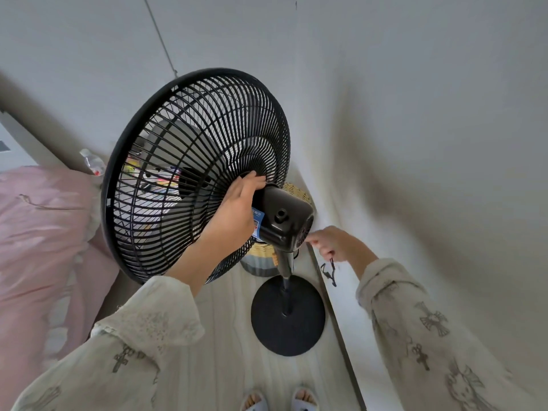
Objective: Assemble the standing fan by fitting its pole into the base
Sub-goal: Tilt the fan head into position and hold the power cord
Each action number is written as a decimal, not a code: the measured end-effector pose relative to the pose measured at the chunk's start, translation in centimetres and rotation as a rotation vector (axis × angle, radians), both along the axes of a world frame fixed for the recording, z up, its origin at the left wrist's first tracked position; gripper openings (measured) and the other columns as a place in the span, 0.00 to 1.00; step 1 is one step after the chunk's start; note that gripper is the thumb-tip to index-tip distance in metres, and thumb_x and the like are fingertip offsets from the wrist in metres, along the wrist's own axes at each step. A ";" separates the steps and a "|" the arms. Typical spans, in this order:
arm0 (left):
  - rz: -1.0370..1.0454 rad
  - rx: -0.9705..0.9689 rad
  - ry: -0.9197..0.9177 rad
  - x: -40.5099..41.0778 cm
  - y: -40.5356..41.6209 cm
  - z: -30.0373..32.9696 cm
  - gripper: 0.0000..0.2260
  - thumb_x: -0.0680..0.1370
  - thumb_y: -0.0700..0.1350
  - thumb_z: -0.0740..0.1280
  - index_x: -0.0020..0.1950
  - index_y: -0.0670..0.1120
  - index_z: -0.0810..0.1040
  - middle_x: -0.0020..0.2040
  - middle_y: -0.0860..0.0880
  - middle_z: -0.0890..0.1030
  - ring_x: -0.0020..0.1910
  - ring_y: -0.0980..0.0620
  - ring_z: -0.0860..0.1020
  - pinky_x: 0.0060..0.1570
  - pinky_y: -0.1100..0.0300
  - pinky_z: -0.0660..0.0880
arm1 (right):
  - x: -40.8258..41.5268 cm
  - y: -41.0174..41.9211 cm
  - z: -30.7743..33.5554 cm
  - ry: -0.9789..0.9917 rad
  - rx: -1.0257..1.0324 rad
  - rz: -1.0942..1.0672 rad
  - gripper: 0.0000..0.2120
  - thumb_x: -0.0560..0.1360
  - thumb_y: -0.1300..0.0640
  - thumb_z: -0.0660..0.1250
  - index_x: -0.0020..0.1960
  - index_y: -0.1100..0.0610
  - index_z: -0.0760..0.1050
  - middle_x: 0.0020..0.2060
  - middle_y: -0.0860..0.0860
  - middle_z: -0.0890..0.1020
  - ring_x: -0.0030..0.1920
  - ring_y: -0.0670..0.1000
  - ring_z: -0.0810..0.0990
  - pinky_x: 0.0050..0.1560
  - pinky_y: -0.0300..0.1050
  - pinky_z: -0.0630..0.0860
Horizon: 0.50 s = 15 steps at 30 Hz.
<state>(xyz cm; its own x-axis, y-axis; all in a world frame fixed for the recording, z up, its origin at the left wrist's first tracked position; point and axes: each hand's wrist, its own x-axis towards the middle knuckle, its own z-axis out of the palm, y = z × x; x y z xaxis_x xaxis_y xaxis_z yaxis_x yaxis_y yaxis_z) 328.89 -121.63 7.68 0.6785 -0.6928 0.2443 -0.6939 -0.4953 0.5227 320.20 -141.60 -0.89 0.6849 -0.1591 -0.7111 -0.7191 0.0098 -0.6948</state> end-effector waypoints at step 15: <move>-0.047 -0.003 0.038 -0.2 -0.1 1.5 0.20 0.76 0.29 0.54 0.67 0.39 0.69 0.70 0.45 0.71 0.73 0.48 0.62 0.72 0.63 0.53 | 3.2 0.1 15.2 -0.167 0.173 0.017 0.12 0.78 0.63 0.57 0.36 0.61 0.70 0.30 0.51 0.71 0.20 0.44 0.63 0.19 0.32 0.58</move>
